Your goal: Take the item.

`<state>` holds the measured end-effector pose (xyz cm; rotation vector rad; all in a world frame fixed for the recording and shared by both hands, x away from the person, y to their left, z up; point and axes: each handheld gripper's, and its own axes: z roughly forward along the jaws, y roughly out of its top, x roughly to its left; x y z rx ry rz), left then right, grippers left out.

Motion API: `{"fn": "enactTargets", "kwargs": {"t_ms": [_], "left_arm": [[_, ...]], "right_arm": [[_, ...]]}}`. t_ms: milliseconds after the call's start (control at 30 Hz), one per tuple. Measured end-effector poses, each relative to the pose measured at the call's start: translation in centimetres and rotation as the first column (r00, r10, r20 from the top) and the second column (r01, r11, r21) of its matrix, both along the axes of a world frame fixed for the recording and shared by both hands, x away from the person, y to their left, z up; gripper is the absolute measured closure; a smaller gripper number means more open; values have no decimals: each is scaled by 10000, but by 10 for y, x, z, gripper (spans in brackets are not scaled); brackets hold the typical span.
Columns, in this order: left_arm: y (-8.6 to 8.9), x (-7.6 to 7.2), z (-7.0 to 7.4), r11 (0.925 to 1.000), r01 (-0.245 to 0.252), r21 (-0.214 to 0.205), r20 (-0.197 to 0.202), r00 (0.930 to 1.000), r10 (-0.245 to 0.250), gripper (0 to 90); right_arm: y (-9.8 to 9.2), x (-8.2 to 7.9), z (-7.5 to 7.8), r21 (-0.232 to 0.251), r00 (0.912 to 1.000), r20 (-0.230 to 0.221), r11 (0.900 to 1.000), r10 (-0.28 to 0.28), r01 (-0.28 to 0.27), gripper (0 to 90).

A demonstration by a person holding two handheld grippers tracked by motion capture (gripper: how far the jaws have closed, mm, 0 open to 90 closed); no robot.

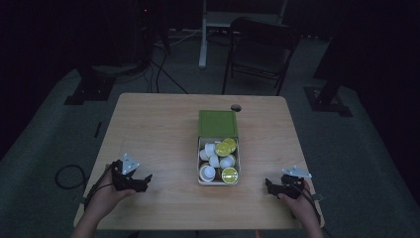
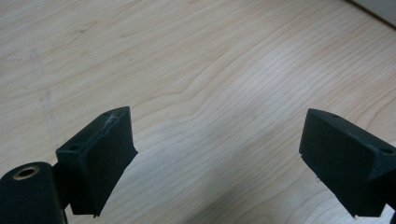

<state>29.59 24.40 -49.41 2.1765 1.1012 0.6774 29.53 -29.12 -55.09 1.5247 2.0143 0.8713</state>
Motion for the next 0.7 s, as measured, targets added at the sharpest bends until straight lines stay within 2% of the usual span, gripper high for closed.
{"fn": "enactTargets", "kwargs": {"t_ms": [200, 300, 700], "left_arm": [[-12, 3, 5, 9996, 267, 49, 35, 9996, -267, 106], [-22, 4, 9, 9981, 621, 62, 58, 9981, -621, 106], [-48, 9, 27, 9905, 1378, 36, 219, 9902, -1378, 107]], "right_arm": [[0, 0, 0, -9, 10000, -4, 10000, 33, -33, 113], [0, 0, 0, -9, 10000, -6, 10000, 33, -33, 113], [0, 0, 0, -14, 10000, -3, 10000, 39, -39, 112]]}}
